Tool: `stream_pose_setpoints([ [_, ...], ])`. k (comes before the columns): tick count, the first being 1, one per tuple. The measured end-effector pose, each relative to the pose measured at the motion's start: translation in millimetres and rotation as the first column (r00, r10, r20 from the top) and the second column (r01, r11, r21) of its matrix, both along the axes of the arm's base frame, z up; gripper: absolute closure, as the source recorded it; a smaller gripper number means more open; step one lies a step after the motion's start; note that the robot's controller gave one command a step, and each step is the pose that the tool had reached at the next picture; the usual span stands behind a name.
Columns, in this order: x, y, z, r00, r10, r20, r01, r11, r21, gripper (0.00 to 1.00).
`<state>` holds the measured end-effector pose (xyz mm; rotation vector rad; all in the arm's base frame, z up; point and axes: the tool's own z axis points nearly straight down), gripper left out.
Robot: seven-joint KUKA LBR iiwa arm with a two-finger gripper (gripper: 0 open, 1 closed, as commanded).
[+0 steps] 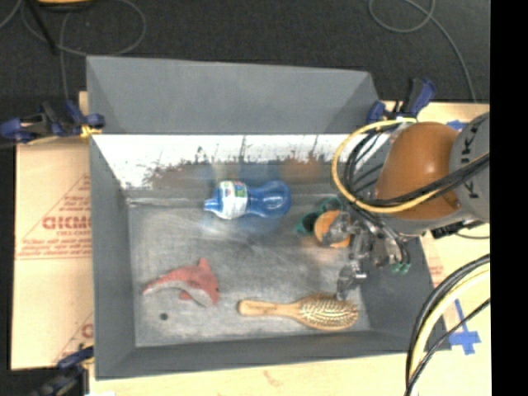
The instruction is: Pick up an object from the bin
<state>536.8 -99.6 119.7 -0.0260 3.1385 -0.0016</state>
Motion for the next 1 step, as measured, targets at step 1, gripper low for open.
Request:
stream_pose_setpoints([
  [1, -38.3, -6.2, -21.7, 1.0, 0.003, 0.014, -0.003, 1.0, -0.003, 0.0],
])
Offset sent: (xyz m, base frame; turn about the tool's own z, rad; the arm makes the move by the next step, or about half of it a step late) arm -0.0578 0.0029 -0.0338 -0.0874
